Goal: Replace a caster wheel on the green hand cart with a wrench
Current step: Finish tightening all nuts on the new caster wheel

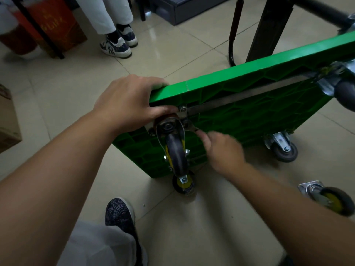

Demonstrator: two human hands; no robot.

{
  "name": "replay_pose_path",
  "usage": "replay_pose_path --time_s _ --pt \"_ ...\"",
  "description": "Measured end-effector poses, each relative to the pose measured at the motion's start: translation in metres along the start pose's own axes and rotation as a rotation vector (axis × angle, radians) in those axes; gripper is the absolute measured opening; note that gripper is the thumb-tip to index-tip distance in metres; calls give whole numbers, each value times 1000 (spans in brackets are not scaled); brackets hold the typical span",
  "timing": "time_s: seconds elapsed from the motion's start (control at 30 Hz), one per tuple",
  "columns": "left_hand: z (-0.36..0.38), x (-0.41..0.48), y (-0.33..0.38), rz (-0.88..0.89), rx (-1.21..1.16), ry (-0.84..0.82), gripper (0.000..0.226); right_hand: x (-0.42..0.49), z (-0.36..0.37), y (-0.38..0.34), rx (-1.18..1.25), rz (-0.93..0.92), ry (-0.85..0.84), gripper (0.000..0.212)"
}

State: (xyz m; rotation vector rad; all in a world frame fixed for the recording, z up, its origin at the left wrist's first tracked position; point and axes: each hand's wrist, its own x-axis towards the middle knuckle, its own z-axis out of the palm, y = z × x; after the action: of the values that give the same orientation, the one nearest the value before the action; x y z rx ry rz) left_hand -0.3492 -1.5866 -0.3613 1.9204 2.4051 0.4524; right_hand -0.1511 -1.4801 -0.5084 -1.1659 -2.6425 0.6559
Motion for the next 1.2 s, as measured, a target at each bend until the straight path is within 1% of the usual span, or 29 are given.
replay_pose_path --time_s 0.03,0.07,0.1,0.13,0.17,0.2,0.23,0.3,0.33,0.37,0.4,0.43,0.5,0.57,0.67,0.73,0.77,0.83,0.9,0.97,1.03,1.1,1.2 --pt "0 0 0 1 5 1 49 -7 19 -13 374 108 -109 54" --pt "0 0 0 -3 10 6 50 -15 39 -29 798 229 -179 55" --pt "0 0 0 -8 13 10 50 -22 56 -43 1135 356 -200 54" --pt "0 -1 1 -9 11 15 50 -25 73 -48 1325 446 -193 50" --pt "1 -1 1 -7 9 20 49 -29 86 -48 1374 487 -214 47" --pt "1 -1 2 -5 7 21 49 -35 90 -44 1293 480 -257 46" --pt "1 -2 2 -3 6 16 48 -42 87 -36 1068 382 -285 46" --pt "2 -1 3 -8 9 13 47 -52 71 -15 511 106 -350 44" --pt "1 -2 2 -13 11 12 45 -53 55 -4 252 24 -357 45" --pt "1 -2 1 -18 11 7 44 -49 37 4 19 -44 -307 48" --pt "1 -2 1 -21 7 3 44 -42 19 11 -162 -124 -201 52" --pt "0 -2 1 -21 3 -1 44 -32 3 17 -292 -212 -72 57" --pt "0 -3 2 -24 8 -5 45 -9 -31 22 -441 -355 172 65" --pt "-1 -3 1 -29 14 -7 47 10 -66 18 -584 -445 240 66" --pt "0 -3 1 -26 14 -7 55 25 -105 -7 -842 -551 247 62" --pt "-1 -3 1 -22 15 -11 58 28 -115 -21 -930 -611 181 60" --pt "-1 -3 2 -22 17 -12 57 28 -114 -26 -922 -628 138 58" --pt "-1 -3 2 -22 22 -3 54 29 -109 -29 -876 -625 120 56" --pt "0 -3 3 -17 22 5 51 30 -104 -25 -864 -629 153 57" --pt "0 -3 4 -16 19 8 51 30 -96 -15 -866 -634 221 61" --pt "0 -4 3 -18 16 10 52 32 -87 -5 -866 -605 273 60" --pt "0 -3 3 -12 15 9 52 33 -73 6 -786 -536 306 57" --pt "0 -3 2 -10 11 3 54 29 -46 19 -600 -414 349 63"
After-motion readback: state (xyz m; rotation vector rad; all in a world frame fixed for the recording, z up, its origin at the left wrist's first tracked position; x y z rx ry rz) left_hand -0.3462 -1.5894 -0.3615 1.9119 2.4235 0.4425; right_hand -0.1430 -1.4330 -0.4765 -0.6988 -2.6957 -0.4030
